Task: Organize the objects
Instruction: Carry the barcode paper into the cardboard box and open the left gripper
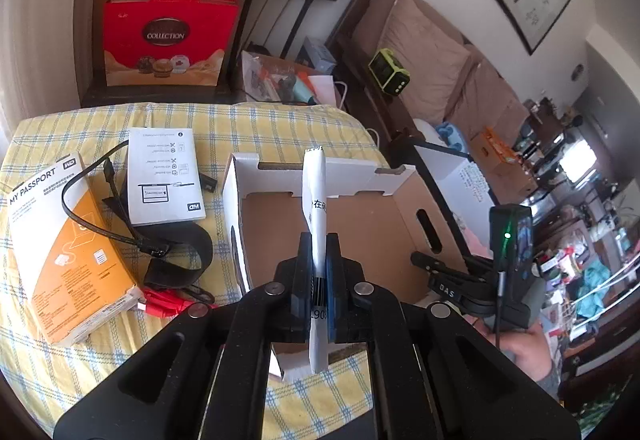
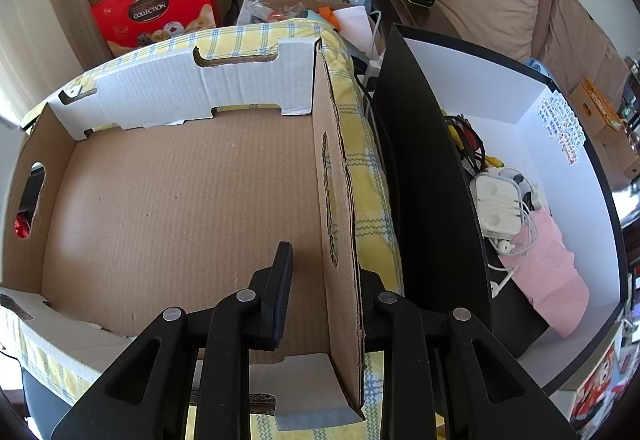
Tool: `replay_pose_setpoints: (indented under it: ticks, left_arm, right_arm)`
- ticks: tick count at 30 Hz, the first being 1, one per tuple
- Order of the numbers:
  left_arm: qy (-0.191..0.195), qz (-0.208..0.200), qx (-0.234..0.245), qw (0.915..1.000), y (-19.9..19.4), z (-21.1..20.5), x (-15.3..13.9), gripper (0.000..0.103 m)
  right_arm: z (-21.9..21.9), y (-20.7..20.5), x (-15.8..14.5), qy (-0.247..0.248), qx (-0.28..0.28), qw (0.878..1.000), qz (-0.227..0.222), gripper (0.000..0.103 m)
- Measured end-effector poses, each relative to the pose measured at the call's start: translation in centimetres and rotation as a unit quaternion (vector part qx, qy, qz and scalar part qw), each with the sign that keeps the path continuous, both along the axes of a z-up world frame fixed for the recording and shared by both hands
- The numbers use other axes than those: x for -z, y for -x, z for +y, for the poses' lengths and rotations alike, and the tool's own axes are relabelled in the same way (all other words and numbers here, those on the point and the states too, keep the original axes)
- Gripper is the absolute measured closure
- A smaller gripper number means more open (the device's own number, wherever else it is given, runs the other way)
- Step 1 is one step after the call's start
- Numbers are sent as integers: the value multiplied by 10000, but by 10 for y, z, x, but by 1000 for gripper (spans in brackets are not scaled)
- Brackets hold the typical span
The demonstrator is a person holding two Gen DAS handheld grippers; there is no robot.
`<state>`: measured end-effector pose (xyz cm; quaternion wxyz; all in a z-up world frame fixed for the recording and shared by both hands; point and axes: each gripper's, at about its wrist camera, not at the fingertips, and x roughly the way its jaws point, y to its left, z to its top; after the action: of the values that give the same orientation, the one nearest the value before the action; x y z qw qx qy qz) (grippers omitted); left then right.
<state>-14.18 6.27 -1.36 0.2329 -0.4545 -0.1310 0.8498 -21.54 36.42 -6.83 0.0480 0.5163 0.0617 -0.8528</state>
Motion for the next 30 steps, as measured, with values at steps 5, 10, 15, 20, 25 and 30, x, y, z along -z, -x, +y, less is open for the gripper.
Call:
replay_pose_setpoints:
  ticks: [5,10,15,20,25,30]
  left_arm:
    - [14,-255,-107,9996,15,17,23,98]
    - [203,-348,-187,9990,15,26,39,98]
    - [355,-380,-253,9983,11,27,47,95]
    - [525,-252,-315,9978,4,27,44,70]
    - [404,-58,-357,9985,-3,16,29,49]
    - [201,-84,-376,9991,-3,-2,20,49]
  right_arm:
    - [1,0,0,12,2,10000,1,78]
    - [1,1,0,17,6,10000,-3,78]
    - [1,1,0,13,4,10000,1,78]
    - [1,1,0,21,3,10000,-3,77]
    - [-2,1,-1,-10,0,10000,-2,77]
    - [-3,1,-1,-18,2,10000,0,77]
